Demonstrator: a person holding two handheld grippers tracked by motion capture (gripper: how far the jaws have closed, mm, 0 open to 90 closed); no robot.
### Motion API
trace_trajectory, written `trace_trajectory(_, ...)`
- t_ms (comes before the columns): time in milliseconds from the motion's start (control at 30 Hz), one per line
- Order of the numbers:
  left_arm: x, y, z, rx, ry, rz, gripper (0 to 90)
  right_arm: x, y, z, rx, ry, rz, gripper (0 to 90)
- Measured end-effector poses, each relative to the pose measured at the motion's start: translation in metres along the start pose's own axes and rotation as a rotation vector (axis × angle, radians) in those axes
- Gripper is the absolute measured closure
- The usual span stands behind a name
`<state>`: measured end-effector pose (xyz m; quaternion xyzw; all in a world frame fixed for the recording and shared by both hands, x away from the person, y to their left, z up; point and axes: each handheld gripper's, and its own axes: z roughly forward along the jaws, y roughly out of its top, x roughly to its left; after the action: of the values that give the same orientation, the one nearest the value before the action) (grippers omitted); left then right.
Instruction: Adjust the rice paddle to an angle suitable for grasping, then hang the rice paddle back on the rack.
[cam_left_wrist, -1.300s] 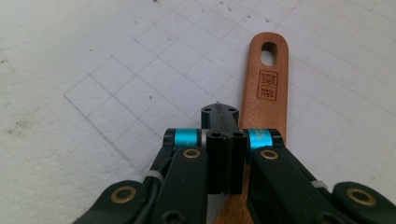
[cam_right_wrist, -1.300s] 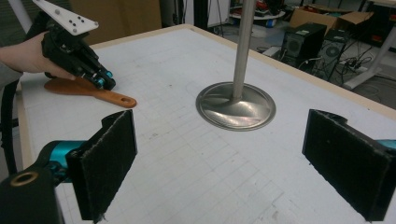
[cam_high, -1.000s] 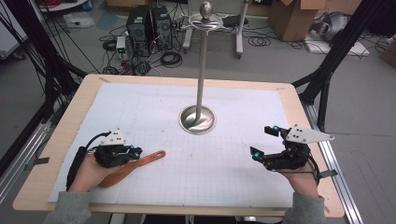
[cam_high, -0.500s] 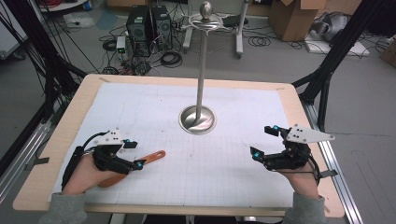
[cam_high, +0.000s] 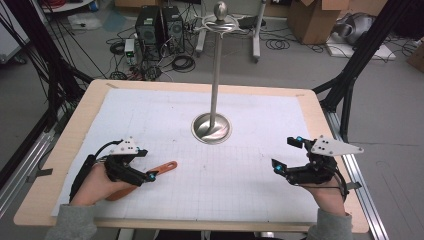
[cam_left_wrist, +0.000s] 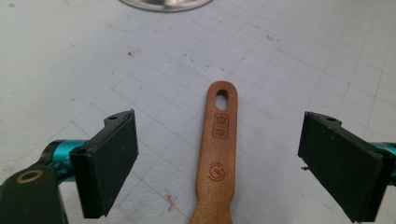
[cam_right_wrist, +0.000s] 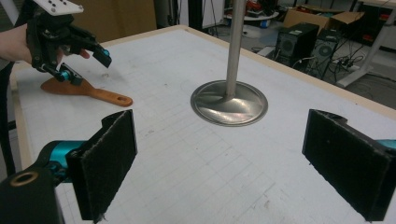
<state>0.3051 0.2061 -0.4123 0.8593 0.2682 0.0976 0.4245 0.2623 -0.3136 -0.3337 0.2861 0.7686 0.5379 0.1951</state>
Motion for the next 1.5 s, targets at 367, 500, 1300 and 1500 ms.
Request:
trace_trajectory(367,-0.002,-0.005,0.003,0.125,-0.074,0.034,22.8,0.000,0.000,0.003,0.015,0.019,-0.005,8.8)
trace_trajectory(500,-0.002,-0.005,0.003,0.141,-0.073,0.045,26.3,0.001,0.000,0.002,0.014,0.021,-0.013,8.9)
trace_trajectory(1300,0.001,-0.009,0.014,0.209,-0.028,0.077,47.1,0.004,0.000,0.012,0.051,0.031,-0.026,8.9)
trace_trajectory(1500,0.002,-0.008,0.016,0.210,-0.020,0.074,51.5,0.005,0.000,0.013,0.052,0.034,-0.029,8.9)
